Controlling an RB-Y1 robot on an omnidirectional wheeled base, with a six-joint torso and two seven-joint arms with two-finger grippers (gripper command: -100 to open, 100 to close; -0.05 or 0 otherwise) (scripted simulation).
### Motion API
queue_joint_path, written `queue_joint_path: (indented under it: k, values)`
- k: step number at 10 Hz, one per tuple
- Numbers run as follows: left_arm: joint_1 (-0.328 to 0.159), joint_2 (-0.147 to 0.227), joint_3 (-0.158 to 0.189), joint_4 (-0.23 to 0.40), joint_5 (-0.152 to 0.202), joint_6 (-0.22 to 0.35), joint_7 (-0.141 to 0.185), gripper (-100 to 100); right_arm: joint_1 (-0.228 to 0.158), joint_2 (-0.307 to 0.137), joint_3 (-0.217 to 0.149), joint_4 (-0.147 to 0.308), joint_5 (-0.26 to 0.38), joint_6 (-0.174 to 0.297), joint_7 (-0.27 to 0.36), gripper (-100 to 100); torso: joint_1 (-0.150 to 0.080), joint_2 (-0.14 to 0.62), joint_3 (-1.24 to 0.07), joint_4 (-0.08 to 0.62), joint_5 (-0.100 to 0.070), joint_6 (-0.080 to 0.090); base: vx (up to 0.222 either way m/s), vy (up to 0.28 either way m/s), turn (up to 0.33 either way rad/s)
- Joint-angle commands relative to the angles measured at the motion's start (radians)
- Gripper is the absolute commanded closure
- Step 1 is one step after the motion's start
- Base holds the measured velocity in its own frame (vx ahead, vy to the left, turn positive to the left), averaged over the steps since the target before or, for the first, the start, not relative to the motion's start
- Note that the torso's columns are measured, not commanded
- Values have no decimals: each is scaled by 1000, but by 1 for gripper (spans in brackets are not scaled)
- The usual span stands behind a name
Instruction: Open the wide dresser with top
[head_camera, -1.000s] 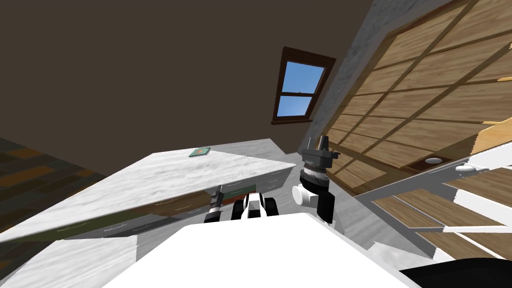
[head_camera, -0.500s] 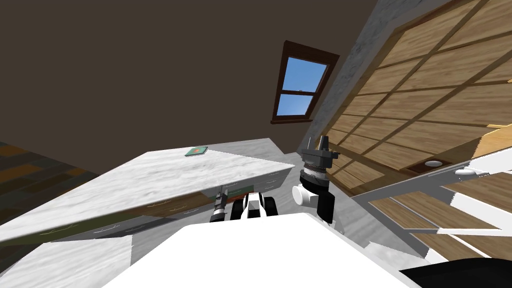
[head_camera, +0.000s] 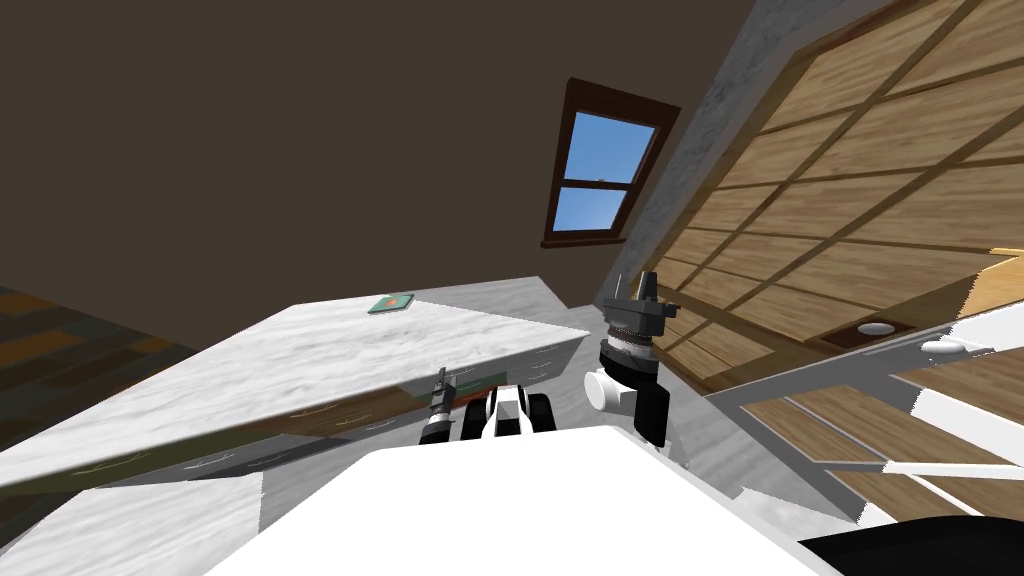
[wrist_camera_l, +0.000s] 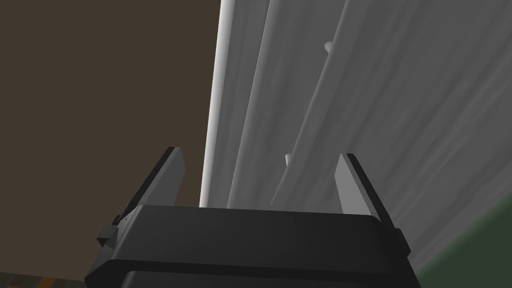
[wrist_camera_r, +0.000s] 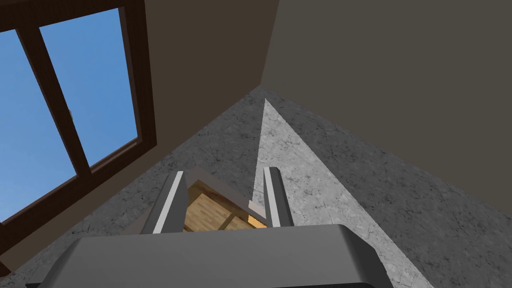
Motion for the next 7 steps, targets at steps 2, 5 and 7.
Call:
queue_joint_path:
  k: [2, 5, 7]
  values:
    - [-8, 1, 0, 25, 1, -35, 2, 100, 0, 0, 0, 0, 0, 0, 0, 0, 3, -1, 0, -5, 5, -1, -5, 10, -21]
    - [-4, 5, -2, -15, -2, 11, 2, 100, 0, 0, 0, 0, 0, 0, 0, 0, -1, 10, 5, -1, 2, -3, -157, -34, 22]
    - [0, 8, -4, -42, -4, 46, 2, 100, 0, 0, 0, 0, 0, 0, 0, 0, -3, 11, 4, 7, -7, -3, -212, -37, 31]
